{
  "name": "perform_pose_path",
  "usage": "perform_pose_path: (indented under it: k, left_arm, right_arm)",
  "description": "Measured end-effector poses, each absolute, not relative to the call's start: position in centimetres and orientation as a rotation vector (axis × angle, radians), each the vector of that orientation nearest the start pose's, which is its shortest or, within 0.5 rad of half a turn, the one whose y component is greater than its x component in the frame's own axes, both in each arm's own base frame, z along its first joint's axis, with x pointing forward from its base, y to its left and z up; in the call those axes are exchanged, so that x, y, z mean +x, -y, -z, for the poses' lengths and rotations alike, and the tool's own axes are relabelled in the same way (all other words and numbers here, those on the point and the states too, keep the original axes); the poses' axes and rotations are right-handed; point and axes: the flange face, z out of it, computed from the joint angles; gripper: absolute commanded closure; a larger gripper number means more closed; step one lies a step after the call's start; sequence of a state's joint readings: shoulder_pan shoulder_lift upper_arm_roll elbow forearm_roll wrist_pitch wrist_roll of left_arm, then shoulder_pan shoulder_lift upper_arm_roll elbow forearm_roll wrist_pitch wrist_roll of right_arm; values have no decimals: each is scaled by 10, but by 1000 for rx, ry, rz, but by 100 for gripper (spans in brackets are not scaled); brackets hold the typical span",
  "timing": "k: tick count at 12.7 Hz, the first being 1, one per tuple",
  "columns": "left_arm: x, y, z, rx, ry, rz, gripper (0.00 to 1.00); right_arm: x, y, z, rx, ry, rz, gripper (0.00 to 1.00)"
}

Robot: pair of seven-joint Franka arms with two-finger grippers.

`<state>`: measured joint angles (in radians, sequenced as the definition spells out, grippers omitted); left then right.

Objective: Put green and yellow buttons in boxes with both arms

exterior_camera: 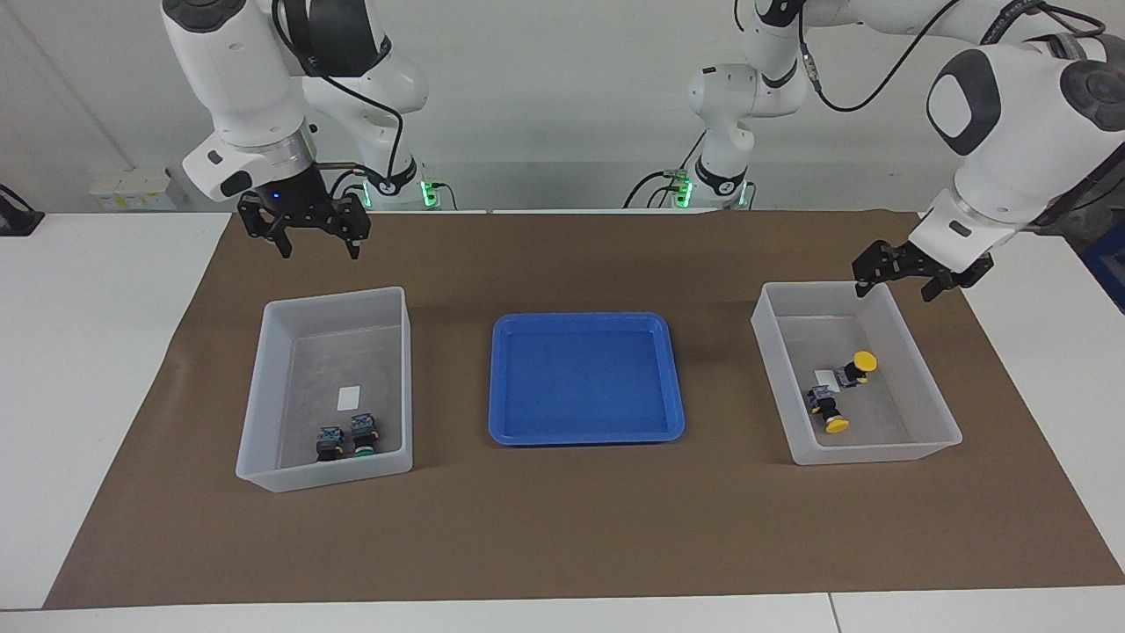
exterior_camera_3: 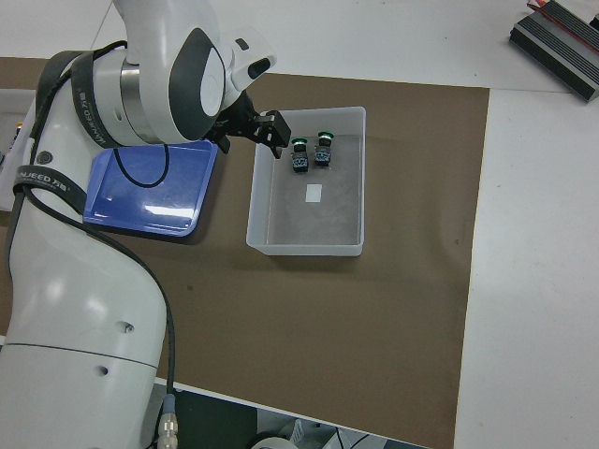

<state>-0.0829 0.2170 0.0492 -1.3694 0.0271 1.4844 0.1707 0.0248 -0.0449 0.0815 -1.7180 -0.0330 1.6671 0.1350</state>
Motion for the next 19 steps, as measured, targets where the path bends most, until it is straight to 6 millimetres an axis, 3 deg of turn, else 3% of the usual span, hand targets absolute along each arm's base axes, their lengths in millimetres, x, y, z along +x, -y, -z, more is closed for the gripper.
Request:
perform_pose_path:
  k: [7, 10, 15, 17, 19]
  left_arm:
    - [597, 20, -544, -3091, -325, -158, 0]
    - [591, 28, -556, -3090, -346, -146, 0]
    - [563, 29, -614, -3091, -349, -176, 0]
    - [556, 28, -622, -3093, -345, -172, 0]
    - [554, 26, -618, -3093, -341, -190, 0]
  right_arm:
    - [543, -56, -588, -3178, -41, -3, 0]
    - [543, -56, -588, -3178, -41, -3, 0]
    - [543, -56, -588, -3178, -41, -3, 0]
    - [543, -56, -588, -3178, -41, -3, 0]
    - [543, -56, -588, -3178, -41, -3, 0]
